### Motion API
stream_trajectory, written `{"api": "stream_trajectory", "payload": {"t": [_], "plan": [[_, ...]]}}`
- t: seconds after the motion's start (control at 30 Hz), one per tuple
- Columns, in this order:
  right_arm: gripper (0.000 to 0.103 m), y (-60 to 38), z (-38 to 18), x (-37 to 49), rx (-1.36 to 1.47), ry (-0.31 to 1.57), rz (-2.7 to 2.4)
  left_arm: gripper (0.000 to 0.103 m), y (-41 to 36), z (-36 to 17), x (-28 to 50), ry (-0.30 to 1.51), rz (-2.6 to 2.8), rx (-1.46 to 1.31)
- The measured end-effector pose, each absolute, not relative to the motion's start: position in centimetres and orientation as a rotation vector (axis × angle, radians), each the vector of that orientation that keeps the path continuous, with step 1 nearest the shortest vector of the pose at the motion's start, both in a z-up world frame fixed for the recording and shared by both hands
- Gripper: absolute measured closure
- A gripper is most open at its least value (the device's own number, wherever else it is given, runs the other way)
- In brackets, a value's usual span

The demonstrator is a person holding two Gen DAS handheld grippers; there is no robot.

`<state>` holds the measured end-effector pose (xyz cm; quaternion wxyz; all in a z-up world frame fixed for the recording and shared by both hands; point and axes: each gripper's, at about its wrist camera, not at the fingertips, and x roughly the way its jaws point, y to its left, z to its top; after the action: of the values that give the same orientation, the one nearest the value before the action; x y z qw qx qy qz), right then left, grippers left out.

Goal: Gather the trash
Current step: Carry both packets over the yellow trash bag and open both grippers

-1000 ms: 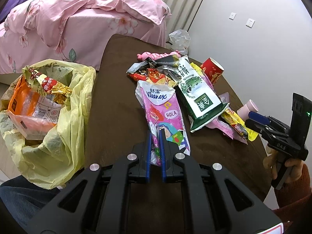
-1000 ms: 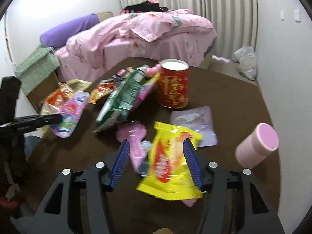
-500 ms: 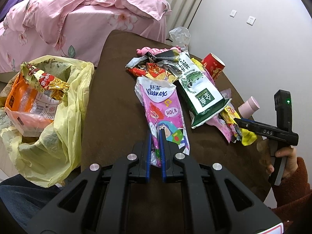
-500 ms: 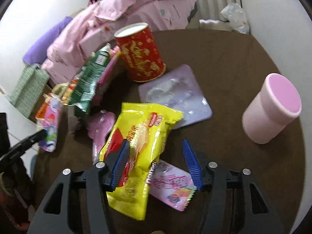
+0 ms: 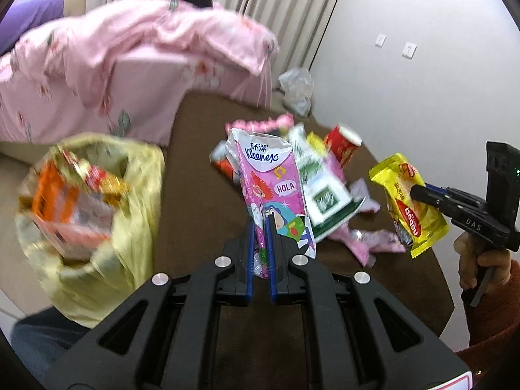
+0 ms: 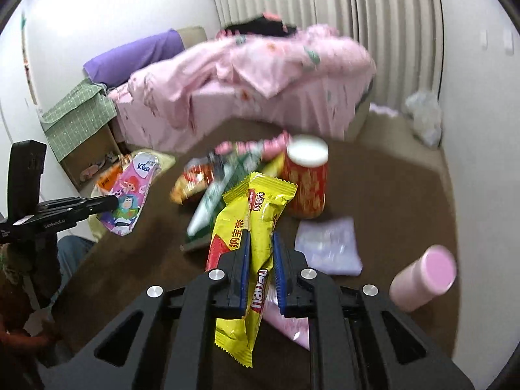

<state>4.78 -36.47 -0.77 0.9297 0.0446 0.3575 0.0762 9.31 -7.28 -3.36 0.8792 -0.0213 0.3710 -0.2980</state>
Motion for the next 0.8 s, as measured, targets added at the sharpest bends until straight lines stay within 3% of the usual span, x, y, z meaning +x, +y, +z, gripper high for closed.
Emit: {"api": "stream_trajectory", "payload": {"t": [0.47,0.8], "plan": [[0.089,-29.7,5.1,9.2,0.030,0.586,0.316,0.097,2.4,2.0,9.4,0.600,-0.376,-0.094],[0.089,-20.9,3.3,16.5,-0.021,0.649,0.464,0.097,11.2,-0.8,12.2,0.637,-0.134,-0.177]]}}
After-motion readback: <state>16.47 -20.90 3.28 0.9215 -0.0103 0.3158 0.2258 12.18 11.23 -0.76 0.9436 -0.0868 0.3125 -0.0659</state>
